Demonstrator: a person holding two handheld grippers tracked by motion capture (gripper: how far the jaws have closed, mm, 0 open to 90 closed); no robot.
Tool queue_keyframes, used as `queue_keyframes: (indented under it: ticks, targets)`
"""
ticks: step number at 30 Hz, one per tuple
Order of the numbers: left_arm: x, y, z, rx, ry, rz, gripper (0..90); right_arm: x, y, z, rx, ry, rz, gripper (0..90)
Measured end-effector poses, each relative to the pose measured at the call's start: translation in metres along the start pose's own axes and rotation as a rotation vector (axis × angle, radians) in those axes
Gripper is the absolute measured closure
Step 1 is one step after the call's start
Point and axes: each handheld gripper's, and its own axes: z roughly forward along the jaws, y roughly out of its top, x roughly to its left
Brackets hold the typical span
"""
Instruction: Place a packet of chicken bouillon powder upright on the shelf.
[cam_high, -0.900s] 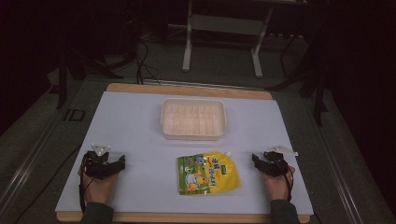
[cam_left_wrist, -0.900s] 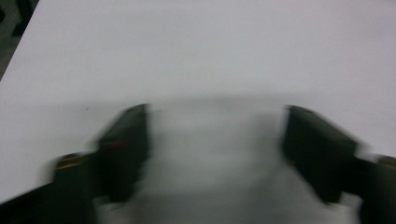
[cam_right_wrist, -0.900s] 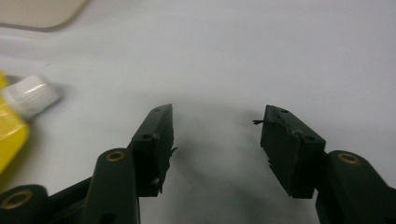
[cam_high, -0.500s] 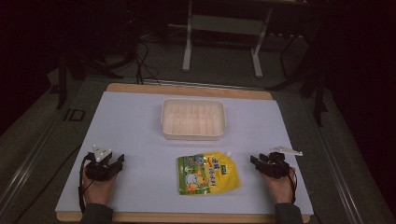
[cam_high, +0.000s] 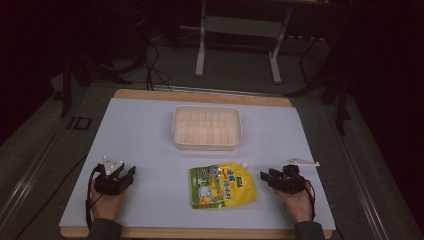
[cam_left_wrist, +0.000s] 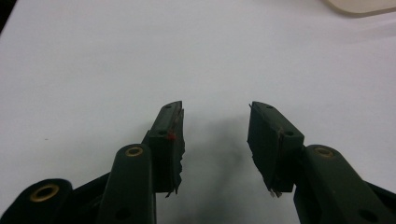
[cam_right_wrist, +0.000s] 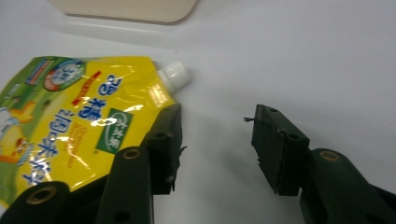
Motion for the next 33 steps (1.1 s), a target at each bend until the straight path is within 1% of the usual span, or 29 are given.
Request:
queue_keyframes:
  ticks: [3,7,9,11,12,17,22,29,32,33]
  targets:
    - [-0.002,0.000,0.000,0.000,-0.012,0.005,56.8,0.003,-0.001,0.003,0.015,0.028,-0.001,50.0]
    - [-0.004,0.000,0.000,0.001,-0.026,0.007,57.6,0.006,-0.002,0.008,0.031,0.043,-0.006,47.7]
    - [-0.005,0.000,0.000,0.004,-0.039,0.012,57.6,0.008,-0.003,0.011,0.042,0.062,-0.006,46.7]
    - [-0.006,0.000,0.000,0.007,-0.039,0.016,57.5,0.010,-0.004,0.015,0.058,0.077,-0.010,44.3]
    - [-0.008,0.001,0.000,0.011,-0.041,0.027,57.5,0.011,-0.004,0.016,0.066,0.082,-0.011,43.3]
    - [-0.013,0.001,0.001,0.019,-0.054,0.050,57.6,0.015,-0.004,0.022,0.088,0.106,-0.008,40.8]
    - [-0.016,0.001,0.001,0.025,-0.066,0.061,57.6,0.016,-0.005,0.028,0.102,0.127,0.000,40.1]
    - [-0.019,0.001,0.002,0.026,-0.081,0.063,58.4,0.021,-0.004,0.031,0.122,0.148,-0.010,39.6]
    - [-0.021,0.001,0.002,0.029,-0.089,0.070,58.8,0.023,-0.004,0.032,0.128,0.160,-0.007,40.6]
    - [-0.022,0.002,0.002,0.030,-0.093,0.072,59.1,0.023,-0.004,0.032,0.130,0.166,-0.003,43.5]
